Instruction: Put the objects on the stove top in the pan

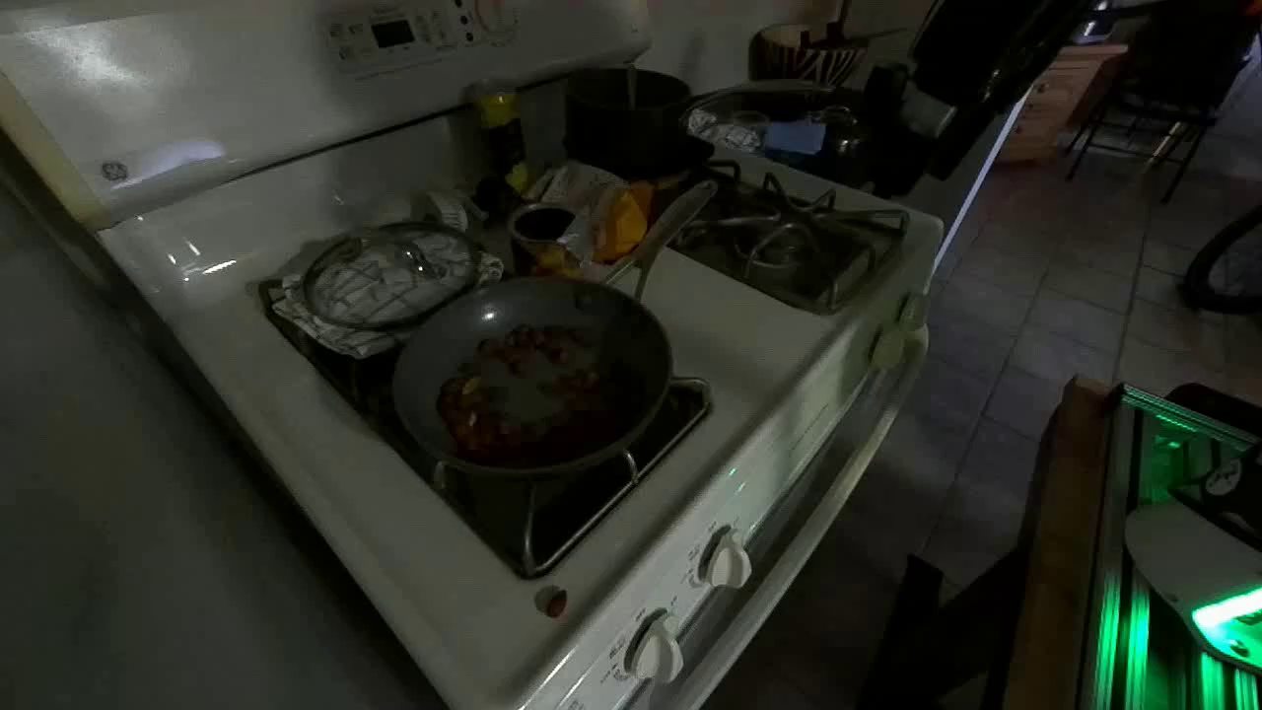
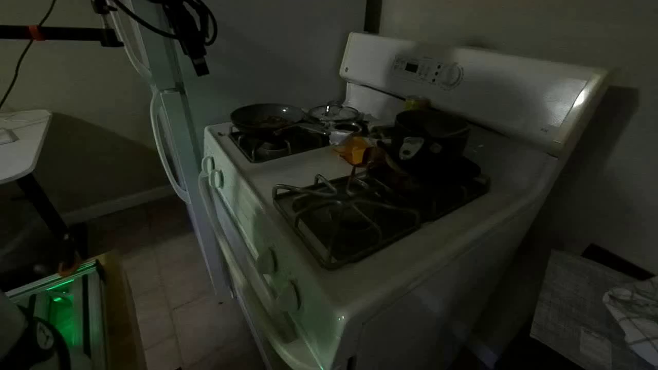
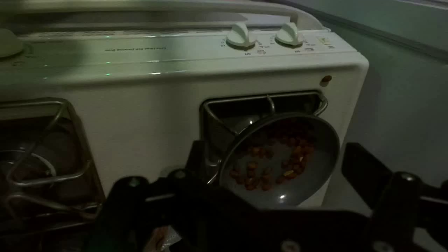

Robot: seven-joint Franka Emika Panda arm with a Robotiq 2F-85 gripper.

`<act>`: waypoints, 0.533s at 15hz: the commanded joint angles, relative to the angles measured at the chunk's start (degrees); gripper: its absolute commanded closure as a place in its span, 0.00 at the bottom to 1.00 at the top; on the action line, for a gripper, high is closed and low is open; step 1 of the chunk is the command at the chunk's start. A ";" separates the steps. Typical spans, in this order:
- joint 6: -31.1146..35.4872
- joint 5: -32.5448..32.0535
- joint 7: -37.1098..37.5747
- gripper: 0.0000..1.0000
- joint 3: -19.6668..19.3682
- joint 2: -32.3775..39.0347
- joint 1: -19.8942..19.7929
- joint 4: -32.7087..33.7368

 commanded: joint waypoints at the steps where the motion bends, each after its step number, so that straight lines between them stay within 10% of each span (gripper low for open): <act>1: -0.20 -0.07 0.04 0.00 -0.05 0.02 0.00 0.17; 8: 0.58 -1.41 -8.11 0.00 4.82 4.13 6.39 3.20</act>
